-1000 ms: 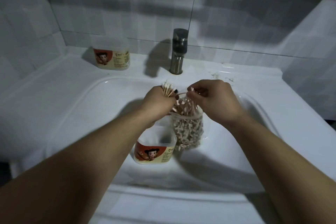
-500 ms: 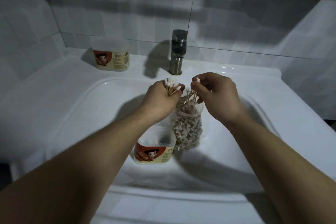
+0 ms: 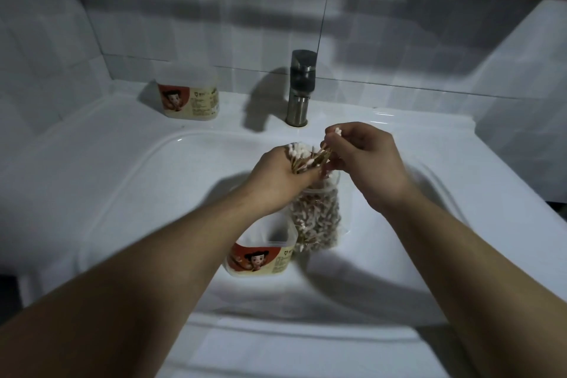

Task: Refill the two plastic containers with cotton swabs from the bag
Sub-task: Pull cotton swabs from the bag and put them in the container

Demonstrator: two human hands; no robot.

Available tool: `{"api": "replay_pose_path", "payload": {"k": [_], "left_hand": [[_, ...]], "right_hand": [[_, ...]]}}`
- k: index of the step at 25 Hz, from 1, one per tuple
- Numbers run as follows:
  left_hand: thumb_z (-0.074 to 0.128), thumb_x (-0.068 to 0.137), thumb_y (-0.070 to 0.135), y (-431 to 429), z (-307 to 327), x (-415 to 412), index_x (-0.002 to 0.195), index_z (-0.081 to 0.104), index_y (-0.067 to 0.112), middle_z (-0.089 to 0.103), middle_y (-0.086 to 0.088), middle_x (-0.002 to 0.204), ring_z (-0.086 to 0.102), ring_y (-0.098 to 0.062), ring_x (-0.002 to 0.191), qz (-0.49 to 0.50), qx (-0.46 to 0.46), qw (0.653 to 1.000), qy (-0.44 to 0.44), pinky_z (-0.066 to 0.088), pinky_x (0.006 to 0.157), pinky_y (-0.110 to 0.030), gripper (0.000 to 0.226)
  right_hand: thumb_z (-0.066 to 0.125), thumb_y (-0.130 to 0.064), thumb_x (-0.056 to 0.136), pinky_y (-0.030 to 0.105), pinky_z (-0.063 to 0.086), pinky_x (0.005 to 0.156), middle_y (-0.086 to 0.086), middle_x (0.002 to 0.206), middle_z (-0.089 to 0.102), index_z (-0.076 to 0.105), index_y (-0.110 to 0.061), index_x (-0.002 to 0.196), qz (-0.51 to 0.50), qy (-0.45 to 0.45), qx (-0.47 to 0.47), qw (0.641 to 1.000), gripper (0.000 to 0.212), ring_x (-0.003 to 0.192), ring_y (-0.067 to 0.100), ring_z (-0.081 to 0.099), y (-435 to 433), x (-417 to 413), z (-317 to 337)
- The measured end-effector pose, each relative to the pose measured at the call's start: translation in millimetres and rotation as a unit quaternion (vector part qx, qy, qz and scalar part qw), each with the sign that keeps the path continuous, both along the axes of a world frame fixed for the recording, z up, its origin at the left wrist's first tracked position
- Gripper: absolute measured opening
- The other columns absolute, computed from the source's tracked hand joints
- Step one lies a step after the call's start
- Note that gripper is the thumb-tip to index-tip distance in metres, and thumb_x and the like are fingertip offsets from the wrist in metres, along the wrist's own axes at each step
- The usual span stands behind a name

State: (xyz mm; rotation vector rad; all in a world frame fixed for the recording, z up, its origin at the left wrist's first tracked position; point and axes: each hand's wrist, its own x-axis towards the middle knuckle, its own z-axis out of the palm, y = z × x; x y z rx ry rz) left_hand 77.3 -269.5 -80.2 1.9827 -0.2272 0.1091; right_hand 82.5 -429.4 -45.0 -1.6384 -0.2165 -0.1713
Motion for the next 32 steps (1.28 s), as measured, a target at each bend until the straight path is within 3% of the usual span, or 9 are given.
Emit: {"api": "replay_pose_path", "payload": {"k": [6,9,13,18,21,23,25,27,32], "left_hand": [[0.067,0.098,0.02,0,3,-2,0.097,0.074,0.02,0.077,0.006,0.091,0.072,-0.011,0.091,-0.019,-0.004,1.0,-0.012,0.056,0.09,-0.037,0.008],[0.058,0.103,0.019,0,6,-4,0.087,0.07,0.02,0.076,0.006,0.083,0.071,-0.009,0.08,-0.032,-0.022,0.999,0.003,0.055,0.085,-0.034,0.02],[0.05,0.107,0.016,1,6,-6,0.094,0.064,0.017,0.076,0.002,0.09,0.064,-0.003,0.073,-0.054,-0.028,0.998,0.005,0.05,0.079,-0.029,0.019],[0.047,0.108,0.015,2,4,-5,0.105,0.058,0.036,0.072,0.008,0.083,0.064,-0.004,0.071,-0.043,-0.072,0.996,0.039,0.052,0.078,-0.03,0.024],[0.046,0.108,0.016,3,1,-1,0.099,0.069,0.013,0.066,0.012,0.07,0.061,-0.004,0.067,-0.017,-0.058,0.997,0.057,0.045,0.074,-0.026,0.025],[0.046,0.108,0.027,2,1,0,0.094,0.069,0.006,0.062,0.006,0.069,0.058,-0.011,0.071,-0.001,-0.081,0.994,0.076,0.044,0.079,-0.03,0.034],[0.046,0.101,0.046,1,1,0,0.085,0.065,0.01,0.059,-0.003,0.072,0.055,-0.02,0.077,0.009,-0.104,0.99,0.09,0.046,0.084,-0.04,0.044],[0.045,0.102,0.05,1,0,1,0.084,0.062,0.013,0.064,-0.008,0.08,0.059,-0.024,0.082,0.017,-0.122,0.987,0.101,0.05,0.091,-0.046,0.044],[0.046,0.1,0.052,0,3,-3,0.119,0.068,0.023,0.077,0.001,0.111,0.071,-0.019,0.11,-0.031,-0.149,0.983,0.104,0.051,0.105,-0.048,0.041]], "right_hand": [[0.065,-0.004,0.095,0.026,0.051,0.055,0.005,0.079,0.071,0.072,-0.007,0.094,-0.01,0.019,0.017,1.0,0.008,0.065,0.013,0.062,-2,-1,4],[0.066,-0.01,0.095,0.029,0.048,0.057,-0.002,0.077,0.073,0.072,-0.01,0.097,-0.035,0.035,0.012,0.999,0.007,0.069,0.01,0.062,-6,3,3],[0.066,-0.011,0.096,0.031,0.052,0.061,0.006,0.084,0.073,0.072,-0.011,0.096,-0.058,0.054,0.059,0.995,0.006,0.075,0.018,0.067,-12,6,5],[0.069,-0.011,0.095,0.03,0.058,0.069,0.011,0.085,0.07,0.074,-0.007,0.093,-0.116,0.034,0.098,0.988,0.007,0.071,0.019,0.065,-19,11,6],[0.069,-0.01,0.094,0.03,0.059,0.069,0.009,0.08,0.07,0.073,-0.007,0.09,-0.126,0.029,0.097,0.987,0.007,0.068,0.019,0.063,-20,13,5],[0.068,-0.008,0.094,0.03,0.058,0.067,0.009,0.078,0.07,0.073,-0.007,0.091,-0.111,0.03,0.074,0.991,0.006,0.066,0.019,0.062,-19,12,4],[0.068,-0.007,0.094,0.03,0.057,0.065,0.011,0.078,0.071,0.073,-0.007,0.09,-0.085,0.03,0.044,0.995,0.006,0.066,0.019,0.063,-16,10,3],[0.068,-0.006,0.094,0.031,0.058,0.065,0.011,0.078,0.072,0.073,-0.006,0.091,-0.057,0.027,0.02,0.998,0.006,0.067,0.02,0.064,-12,7,2],[0.07,-0.005,0.093,0.033,0.06,0.068,0.018,0.085,0.075,0.07,-0.007,0.101,0.004,0.025,0.005,1.0,0.008,0.067,0.024,0.069,-2,-2,-1]]}}
